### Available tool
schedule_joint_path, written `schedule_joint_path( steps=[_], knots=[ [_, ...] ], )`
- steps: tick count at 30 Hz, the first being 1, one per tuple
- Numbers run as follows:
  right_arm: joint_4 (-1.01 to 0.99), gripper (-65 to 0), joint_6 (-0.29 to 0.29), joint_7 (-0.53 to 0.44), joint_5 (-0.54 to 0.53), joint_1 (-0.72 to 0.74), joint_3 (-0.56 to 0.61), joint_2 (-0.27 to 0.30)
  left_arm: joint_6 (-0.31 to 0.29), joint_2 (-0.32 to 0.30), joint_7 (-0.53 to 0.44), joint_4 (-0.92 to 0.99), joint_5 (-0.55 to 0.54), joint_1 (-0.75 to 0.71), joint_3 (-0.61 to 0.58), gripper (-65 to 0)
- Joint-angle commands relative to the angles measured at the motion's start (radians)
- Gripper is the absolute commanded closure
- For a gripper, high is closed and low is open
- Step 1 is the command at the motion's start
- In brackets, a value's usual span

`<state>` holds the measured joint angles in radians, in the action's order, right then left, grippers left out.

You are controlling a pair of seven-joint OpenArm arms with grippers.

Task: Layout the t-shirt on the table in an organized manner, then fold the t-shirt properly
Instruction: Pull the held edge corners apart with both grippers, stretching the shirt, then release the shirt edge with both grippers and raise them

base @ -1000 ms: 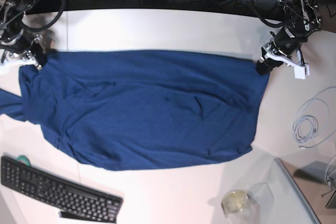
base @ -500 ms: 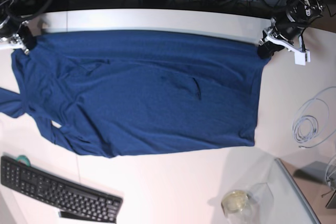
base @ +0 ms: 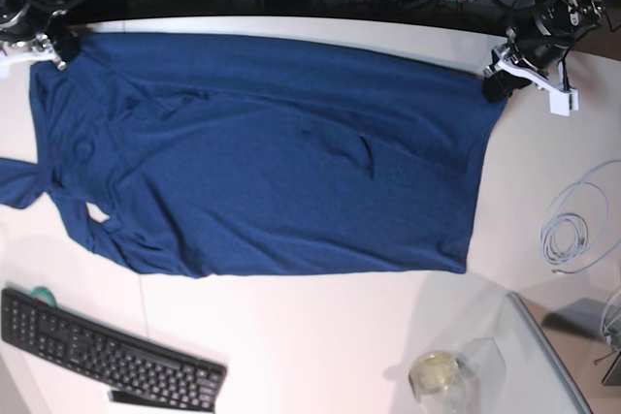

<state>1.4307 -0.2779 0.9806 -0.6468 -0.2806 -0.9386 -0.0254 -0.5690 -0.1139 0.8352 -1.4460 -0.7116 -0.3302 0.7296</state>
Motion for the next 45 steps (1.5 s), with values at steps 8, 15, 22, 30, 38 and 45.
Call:
schedule_joint_path(
  steps=[8, 15, 22, 30, 38, 45],
  knots=[
    [0.018, -0.9, -0.008, -0.009, -0.006, -0.013, -0.004, 0.006, -0.004, -0.011, -0.018, -0.014, -0.019, -0.043, 0.003, 0.0],
    [0.018, -0.9, -0.008, -0.010, -0.006, -0.016, -0.004, 0.008, -0.004, -0.011, -0.020, -0.014, -0.019, -0.062, 0.003, 0.0],
    [0.018, -0.9, -0.008, -0.010, -0.006, -0.016, -0.009, 0.008, -0.004, -0.010, -0.020, -0.014, -0.019, -0.082, 0.003, 0.0],
    [0.018, -1.1, -0.008, -0.010, -0.006, -0.018, -0.009, 0.008, -0.004, -0.010, -0.020, -0.014, -0.019, -0.082, 0.003, 0.0],
    [0.018, -7.7, -0.008, -0.009, -0.006, -0.018, -0.012, 0.006, -0.001, -0.010, -0.017, -0.014, -0.019, -0.079, 0.002, 0.0],
    [0.138, -39.9, -0.008, -0.012, -0.006, -0.041, -0.013, -0.020, -0.001, -0.010, -0.017, -0.014, -0.019, -0.083, 0.003, -16.9]
  ],
)
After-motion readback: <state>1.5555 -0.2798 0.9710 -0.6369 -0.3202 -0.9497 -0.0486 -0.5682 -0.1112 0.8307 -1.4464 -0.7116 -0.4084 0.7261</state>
